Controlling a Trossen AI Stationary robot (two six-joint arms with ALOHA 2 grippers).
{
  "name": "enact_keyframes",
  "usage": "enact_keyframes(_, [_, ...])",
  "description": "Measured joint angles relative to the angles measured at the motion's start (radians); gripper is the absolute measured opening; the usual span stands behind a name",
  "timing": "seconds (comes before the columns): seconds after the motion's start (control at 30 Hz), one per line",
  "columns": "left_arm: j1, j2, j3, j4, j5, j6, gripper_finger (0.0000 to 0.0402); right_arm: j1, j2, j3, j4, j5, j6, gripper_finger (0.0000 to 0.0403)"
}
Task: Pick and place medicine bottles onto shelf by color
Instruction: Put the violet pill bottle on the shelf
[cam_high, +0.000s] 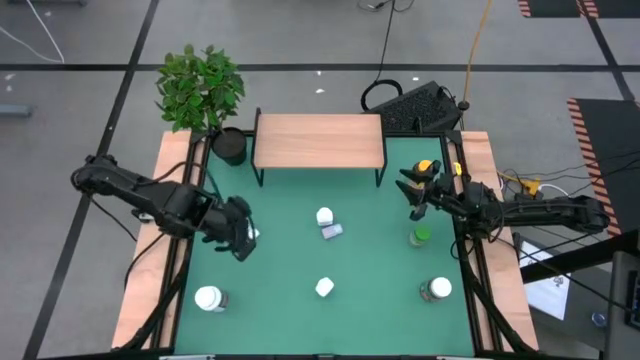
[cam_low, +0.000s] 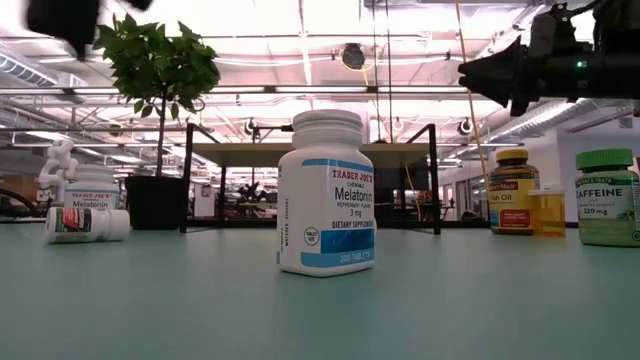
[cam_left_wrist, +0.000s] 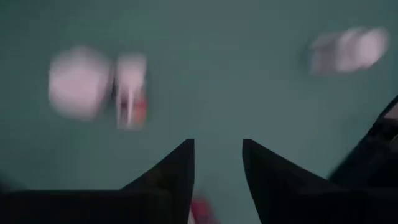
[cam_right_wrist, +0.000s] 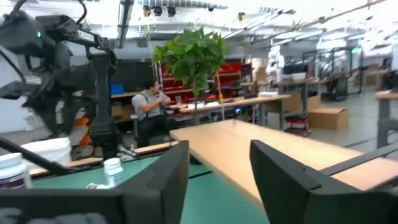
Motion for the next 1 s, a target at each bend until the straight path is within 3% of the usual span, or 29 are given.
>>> enact_keyframes(0.17, [-0.108, 0.021, 0.0, -0.086, 0.186, -0.304, 0.0147, 0.0, 0.0, 0.0, 0.076, 0.027, -0.073, 0.0197])
enact_keyframes(0.53, [-0.406, 0.022, 0.0, -0.025, 0.208, -0.877, 0.0147, -0.001, 0.007, 0.0, 0.096, 0.027, -0.134, 0.0201])
enact_keyframes(0.67, [-0.472, 0.019, 0.0, 0.028, 0.203, -0.936, 0.0147, -0.001, 0.027, 0.0, 0.078, 0.028, -0.135, 0.0201])
enact_keyframes(0.87, [-0.501, 0.019, 0.001, 0.021, 0.078, -0.927, 0.0147, -0.001, 0.06, 0.0, 0.078, 0.031, -0.134, 0.0201])
enact_keyframes(1.0, [-0.501, 0.048, 0.002, 0.025, 0.09, -0.941, 0.0148, -0.001, 0.08, 0.0, 0.085, 0.031, -0.134, 0.0201])
